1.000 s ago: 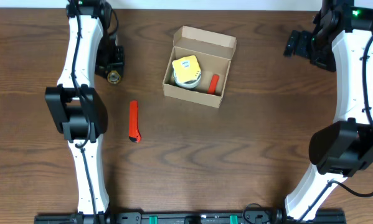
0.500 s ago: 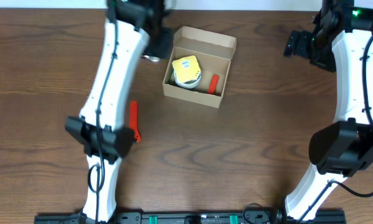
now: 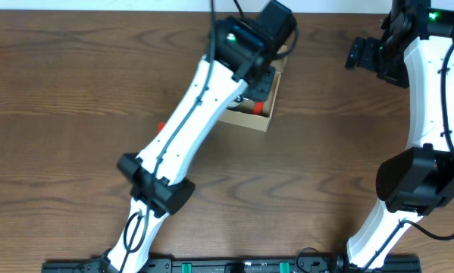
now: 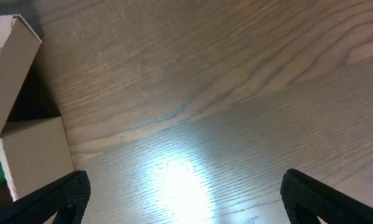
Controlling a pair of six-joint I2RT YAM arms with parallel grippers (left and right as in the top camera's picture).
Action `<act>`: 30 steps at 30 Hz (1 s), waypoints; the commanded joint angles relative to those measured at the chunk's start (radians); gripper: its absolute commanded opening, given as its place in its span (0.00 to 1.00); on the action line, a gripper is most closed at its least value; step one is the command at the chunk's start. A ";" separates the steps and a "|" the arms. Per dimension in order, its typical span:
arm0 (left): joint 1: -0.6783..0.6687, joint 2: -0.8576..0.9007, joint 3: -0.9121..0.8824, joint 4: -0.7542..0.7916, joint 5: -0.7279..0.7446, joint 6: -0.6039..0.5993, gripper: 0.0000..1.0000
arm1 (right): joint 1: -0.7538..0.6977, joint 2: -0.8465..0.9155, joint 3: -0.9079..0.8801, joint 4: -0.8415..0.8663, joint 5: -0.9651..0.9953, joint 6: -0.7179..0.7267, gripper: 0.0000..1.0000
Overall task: Pack container
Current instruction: 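Carry the correction tape into the box and release it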
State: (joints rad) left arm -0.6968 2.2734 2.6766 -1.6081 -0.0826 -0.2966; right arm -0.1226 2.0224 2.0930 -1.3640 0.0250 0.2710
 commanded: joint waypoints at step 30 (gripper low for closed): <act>-0.013 0.350 -0.004 0.177 0.076 0.079 0.10 | -0.001 0.006 -0.003 -0.010 0.000 0.013 0.99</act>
State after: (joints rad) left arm -0.7105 2.6011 2.6755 -1.4254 -0.0219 -0.2310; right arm -0.1226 2.0224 2.0930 -1.3701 0.0250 0.2707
